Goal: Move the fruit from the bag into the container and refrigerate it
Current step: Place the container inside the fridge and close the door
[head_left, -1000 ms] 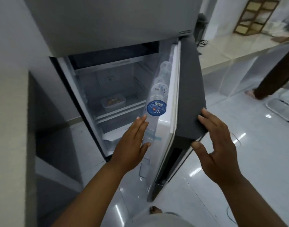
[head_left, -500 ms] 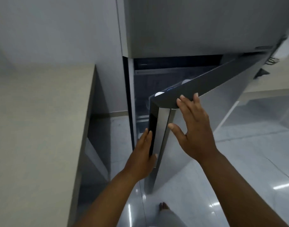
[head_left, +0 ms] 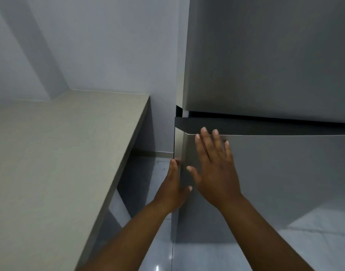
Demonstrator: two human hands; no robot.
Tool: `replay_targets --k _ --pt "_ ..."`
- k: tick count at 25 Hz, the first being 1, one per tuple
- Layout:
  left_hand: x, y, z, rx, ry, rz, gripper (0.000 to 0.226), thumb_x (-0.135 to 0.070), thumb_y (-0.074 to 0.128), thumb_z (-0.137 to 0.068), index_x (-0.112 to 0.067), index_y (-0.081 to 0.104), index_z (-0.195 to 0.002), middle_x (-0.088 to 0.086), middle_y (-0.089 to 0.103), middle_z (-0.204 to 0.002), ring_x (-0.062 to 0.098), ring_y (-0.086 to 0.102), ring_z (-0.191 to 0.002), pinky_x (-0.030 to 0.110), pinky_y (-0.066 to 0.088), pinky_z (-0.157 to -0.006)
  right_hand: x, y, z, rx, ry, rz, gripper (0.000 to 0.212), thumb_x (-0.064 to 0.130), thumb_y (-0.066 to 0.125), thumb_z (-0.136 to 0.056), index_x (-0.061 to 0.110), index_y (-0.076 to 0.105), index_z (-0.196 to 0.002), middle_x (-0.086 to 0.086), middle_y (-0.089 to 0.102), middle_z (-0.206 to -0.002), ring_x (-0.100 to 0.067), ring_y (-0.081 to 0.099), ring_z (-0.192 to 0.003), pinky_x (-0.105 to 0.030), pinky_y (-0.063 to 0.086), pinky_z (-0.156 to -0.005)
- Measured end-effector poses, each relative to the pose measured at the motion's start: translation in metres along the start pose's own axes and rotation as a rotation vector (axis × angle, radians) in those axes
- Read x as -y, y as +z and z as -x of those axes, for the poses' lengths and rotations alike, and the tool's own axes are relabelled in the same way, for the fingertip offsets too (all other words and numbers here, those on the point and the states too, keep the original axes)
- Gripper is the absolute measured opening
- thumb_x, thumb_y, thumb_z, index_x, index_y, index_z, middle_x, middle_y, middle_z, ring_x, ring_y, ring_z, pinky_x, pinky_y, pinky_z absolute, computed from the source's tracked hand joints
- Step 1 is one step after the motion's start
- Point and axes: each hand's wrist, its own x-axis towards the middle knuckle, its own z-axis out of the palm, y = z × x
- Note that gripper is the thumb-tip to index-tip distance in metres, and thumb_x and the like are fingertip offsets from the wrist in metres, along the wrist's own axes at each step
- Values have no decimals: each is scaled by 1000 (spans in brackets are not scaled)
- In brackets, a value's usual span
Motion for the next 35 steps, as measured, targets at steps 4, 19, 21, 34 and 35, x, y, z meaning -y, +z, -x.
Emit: replay_targets --k 4,19,21,34,35 --pt "1 4 -38 -50 33 -98 106 -30 64 -89 -26 -24 -147 -13 -32 -152 17 3 -149 25 20 -106 -26 20 -16 67 -24 39 84 51 48 -90 14 7 -154 -3 -4 -164 -26 -7 -150 -56 10 -119" --pt "13 -3 -65 -128 49 -183 100 -37 60 -91 -32 -22 -148 -14 -22 -159 15 2 -149 42 25 -118 -57 46 -34 113 -94 -59 81 48 49 -90 9 15 -152 -10 3 -163 -27 -4 -150 -55 10 -119" --pt "23 -8 -39 -165 28 -169 97 -40 57 -92 -32 -23 -147 -11 -21 -160 13 0 -149 40 22 -119 -45 52 -23 136 -130 -172 77 46 49 -91 10 18 -152 -8 8 -163 -26 -2 -150 -53 11 -120" --pt "135 -70 271 -718 -577 -165 77 -48 51 -92 -21 13 -153 -7 21 -160 6 21 -145 13 15 -109 171 87 90 731 -557 -773 78 54 47 -91 36 0 -151 24 -9 -155 6 -11 -144 -20 12 -117" --pt "139 -70 297 -767 -630 -164 76 -48 51 -92 -20 15 -153 -7 22 -160 7 22 -145 14 15 -110 189 85 101 761 -608 -780 77 54 47 -92 35 2 -152 25 -7 -155 6 -8 -144 -18 12 -115"
